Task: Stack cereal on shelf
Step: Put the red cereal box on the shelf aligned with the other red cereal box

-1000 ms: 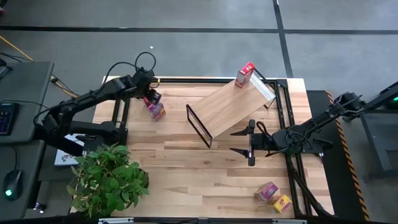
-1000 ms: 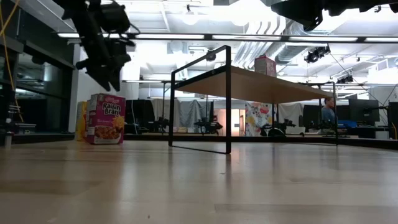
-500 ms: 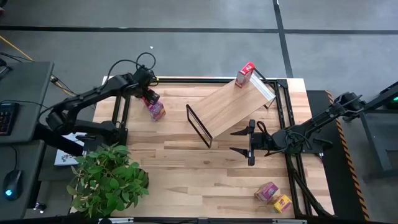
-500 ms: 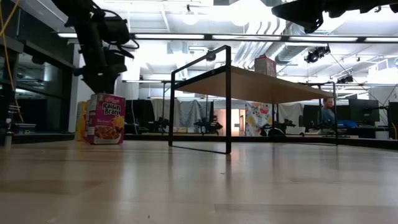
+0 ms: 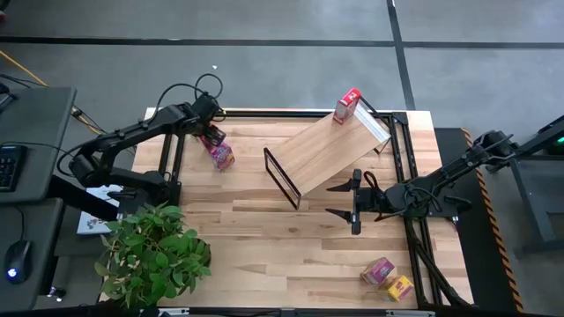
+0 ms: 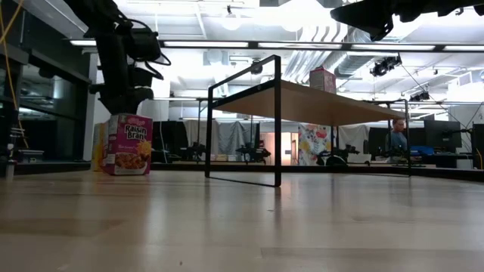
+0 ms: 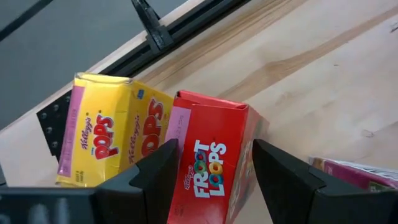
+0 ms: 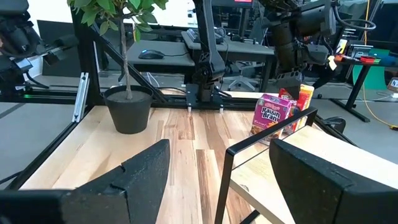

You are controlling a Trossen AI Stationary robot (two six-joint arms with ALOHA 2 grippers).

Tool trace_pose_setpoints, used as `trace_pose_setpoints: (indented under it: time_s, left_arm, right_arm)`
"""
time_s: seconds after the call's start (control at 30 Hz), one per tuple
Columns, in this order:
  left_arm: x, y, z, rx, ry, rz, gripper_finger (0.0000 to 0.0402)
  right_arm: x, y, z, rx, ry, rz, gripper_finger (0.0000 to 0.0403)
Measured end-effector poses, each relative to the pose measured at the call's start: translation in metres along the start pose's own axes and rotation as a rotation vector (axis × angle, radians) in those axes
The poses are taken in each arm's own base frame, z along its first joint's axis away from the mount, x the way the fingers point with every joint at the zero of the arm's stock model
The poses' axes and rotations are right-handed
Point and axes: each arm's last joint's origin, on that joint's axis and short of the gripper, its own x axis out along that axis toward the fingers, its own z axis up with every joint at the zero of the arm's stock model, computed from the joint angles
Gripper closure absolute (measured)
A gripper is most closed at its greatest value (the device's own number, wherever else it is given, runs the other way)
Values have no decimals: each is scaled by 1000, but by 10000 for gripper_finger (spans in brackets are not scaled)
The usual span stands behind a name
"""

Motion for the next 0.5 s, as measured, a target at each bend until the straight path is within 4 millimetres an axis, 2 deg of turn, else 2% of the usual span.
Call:
trace_pose_setpoints:
  time_s: [0.3, 0.5]
  left_arm:
    - [-3, -2, 0, -1, -3, -66, 206]
    - [-14, 1, -3, -13, -43, -108, 206]
  right_arm:
    - [0, 0, 0, -3, 1, 0, 135]
    - [0, 0, -1, -9, 10, 0, 135]
